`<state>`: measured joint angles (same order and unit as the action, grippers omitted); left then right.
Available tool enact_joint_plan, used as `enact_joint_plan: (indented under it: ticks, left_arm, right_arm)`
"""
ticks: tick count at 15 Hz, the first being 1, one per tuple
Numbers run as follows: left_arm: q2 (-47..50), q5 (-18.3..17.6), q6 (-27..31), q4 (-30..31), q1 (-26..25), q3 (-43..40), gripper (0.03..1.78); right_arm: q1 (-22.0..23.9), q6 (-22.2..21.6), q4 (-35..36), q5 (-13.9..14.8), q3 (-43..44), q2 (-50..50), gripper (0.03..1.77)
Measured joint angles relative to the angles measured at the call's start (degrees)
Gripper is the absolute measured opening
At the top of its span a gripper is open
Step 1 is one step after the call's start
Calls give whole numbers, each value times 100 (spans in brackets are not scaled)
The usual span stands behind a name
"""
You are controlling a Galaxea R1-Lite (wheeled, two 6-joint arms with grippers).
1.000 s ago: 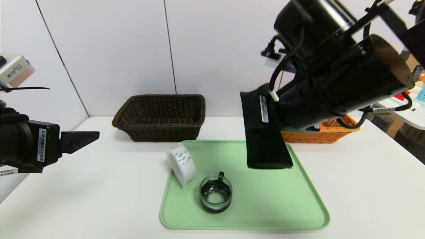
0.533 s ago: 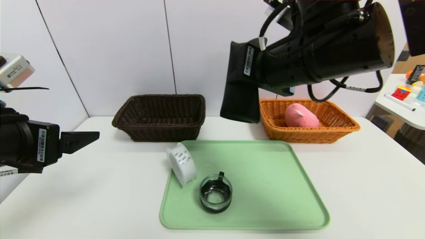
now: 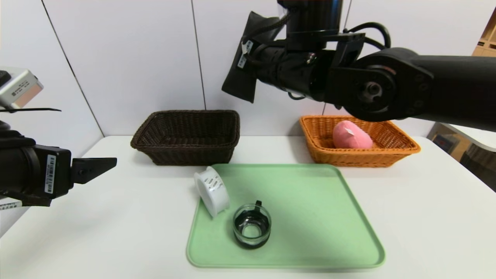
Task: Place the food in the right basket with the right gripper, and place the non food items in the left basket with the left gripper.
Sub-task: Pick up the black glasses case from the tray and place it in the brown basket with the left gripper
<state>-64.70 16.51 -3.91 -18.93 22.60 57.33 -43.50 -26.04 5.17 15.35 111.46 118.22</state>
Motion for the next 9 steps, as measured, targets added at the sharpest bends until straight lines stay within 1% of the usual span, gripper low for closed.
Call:
enact_joint_plan:
  ticks: [1,3,4,5,8,9]
  left_arm:
    - [0,0,0,11,-2,-30,169]
    - [9,0,0,11,-4,-85,169]
    - [9,-2,0,13,-2,-111,169]
    - [10,-2,0,15,2,-139,169]
    - [12,2,-7,13,22,-223,169]
    - [15,5,-5,13,22,-243,169]
  right_arm:
    - [0,5,111,-2,12,110,46]
    - [-20,63,649,5,32,346,46]
    - [-49,162,907,5,34,482,46]
    - [-85,330,1161,5,34,639,46]
    - [-167,1034,2264,-37,34,1100,45]
    - [-176,1231,2476,-46,34,1226,45]
